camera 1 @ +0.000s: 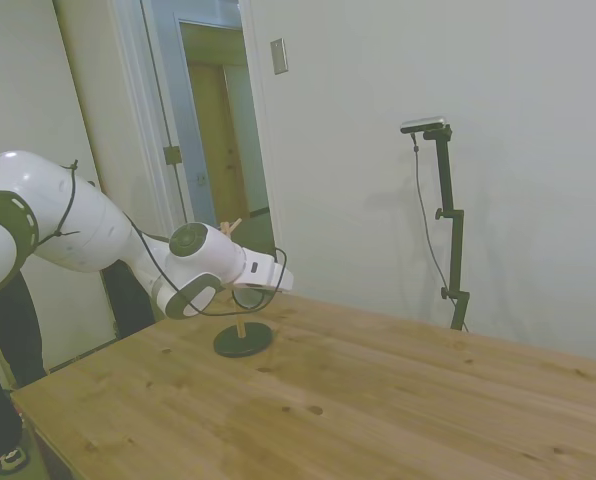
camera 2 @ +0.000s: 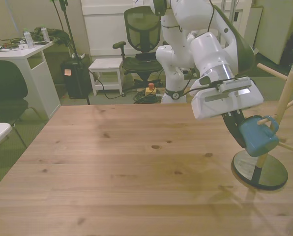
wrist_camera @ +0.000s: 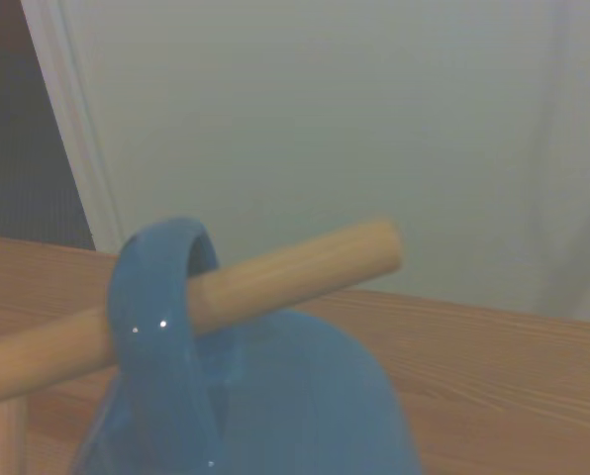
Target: Unload the mug
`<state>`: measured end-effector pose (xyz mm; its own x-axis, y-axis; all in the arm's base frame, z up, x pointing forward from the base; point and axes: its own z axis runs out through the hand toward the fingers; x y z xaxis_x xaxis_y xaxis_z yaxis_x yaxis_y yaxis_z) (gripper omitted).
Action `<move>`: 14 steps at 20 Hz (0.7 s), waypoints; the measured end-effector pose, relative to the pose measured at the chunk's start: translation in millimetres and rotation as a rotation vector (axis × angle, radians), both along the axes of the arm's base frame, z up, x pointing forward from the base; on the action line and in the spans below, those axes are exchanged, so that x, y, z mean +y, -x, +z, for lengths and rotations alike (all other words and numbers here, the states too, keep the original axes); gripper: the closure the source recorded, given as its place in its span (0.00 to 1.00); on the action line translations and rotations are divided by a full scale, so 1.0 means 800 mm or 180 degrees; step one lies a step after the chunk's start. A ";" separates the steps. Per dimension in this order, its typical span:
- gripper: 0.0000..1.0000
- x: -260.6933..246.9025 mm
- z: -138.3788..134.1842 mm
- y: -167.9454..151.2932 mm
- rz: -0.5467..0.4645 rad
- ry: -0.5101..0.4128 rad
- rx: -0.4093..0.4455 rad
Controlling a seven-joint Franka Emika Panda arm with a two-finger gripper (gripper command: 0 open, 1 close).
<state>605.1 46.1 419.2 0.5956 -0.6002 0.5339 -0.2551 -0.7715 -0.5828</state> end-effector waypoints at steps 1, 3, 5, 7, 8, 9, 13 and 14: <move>1.00 0.000 0.000 0.001 0.0004 -0.0003 0.0000; 1.00 0.002 0.000 0.003 0.0016 -0.0004 -0.0005; 1.00 0.004 0.000 0.006 0.0021 -0.0006 -0.0031; 1.00 0.005 0.002 0.008 0.0027 -0.0014 -0.0045; 1.00 0.006 0.003 0.009 0.0029 -0.0019 -0.0052; 1.00 0.005 0.003 0.010 0.0027 -0.0022 -0.0061; 1.00 0.000 0.006 0.015 0.0019 -0.0026 -0.0088; 1.00 -0.001 0.008 0.016 0.0017 -0.0029 -0.0095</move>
